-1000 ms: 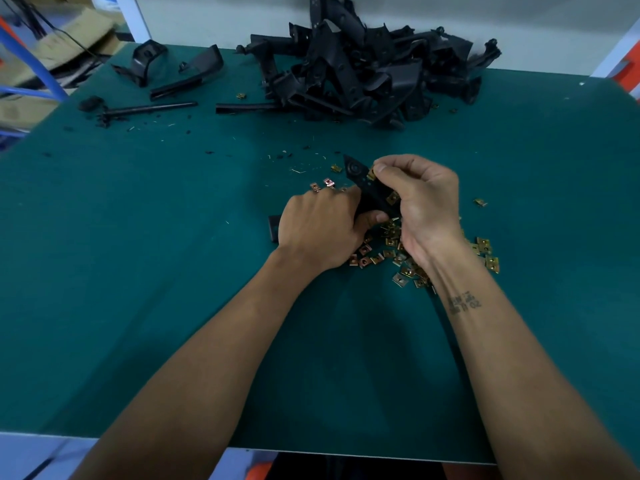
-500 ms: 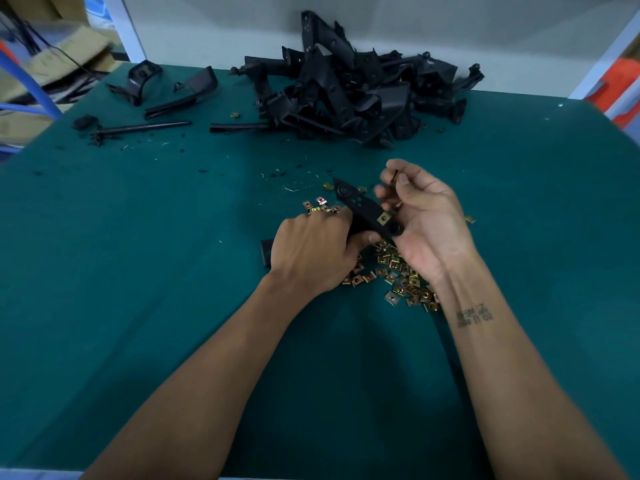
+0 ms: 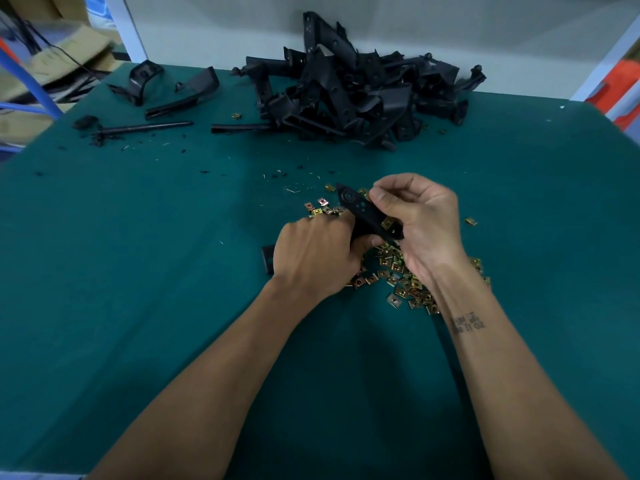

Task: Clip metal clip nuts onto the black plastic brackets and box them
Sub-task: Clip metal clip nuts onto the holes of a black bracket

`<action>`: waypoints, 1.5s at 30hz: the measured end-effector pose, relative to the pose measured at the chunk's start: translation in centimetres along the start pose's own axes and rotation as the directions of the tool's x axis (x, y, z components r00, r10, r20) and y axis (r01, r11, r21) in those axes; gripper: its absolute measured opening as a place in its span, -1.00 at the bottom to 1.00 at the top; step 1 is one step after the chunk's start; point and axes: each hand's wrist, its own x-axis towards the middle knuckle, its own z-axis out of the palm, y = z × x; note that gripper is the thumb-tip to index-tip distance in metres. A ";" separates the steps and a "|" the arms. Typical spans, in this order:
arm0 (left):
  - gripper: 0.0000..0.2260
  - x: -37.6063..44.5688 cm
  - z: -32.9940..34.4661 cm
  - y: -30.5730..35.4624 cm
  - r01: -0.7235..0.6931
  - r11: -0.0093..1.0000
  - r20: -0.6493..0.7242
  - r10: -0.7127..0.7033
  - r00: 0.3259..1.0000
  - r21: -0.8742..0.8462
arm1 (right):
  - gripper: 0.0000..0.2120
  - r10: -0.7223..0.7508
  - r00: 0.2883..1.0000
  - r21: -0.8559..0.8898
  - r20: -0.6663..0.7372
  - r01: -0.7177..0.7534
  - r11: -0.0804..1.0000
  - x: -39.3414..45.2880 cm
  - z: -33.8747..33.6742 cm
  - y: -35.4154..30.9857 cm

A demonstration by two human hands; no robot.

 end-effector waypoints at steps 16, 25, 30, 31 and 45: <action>-0.52 0.0 0.4 -0.1 0.004 1.000 0.025 -0.004 1.000 0.018 | -0.81 -0.058 0.998 0.000 -0.001 0.058 0.998 0.0 0.4 0.7; -0.50 -0.1 0.7 -0.2 0.000 1.000 0.029 0.000 1.000 -0.003 | -0.68 -0.110 0.994 -0.036 0.023 0.111 0.993 -0.2 0.6 1.1; -0.52 -0.1 0.8 -0.1 -0.003 1.000 0.032 0.003 0.999 -0.004 | -0.77 -0.098 0.995 -0.034 0.004 0.098 0.995 -0.6 1.2 1.3; -0.52 -0.1 0.8 -0.1 -0.003 1.000 0.029 0.003 1.000 -0.003 | -0.74 -0.091 0.996 -0.027 -0.011 0.091 0.996 -0.6 1.2 1.3; -0.61 0.6 -1.3 -0.6 0.143 0.965 -0.088 -0.165 0.982 -0.220 | -0.68 -0.216 0.971 -0.148 -0.103 0.199 0.969 0.0 -0.5 0.4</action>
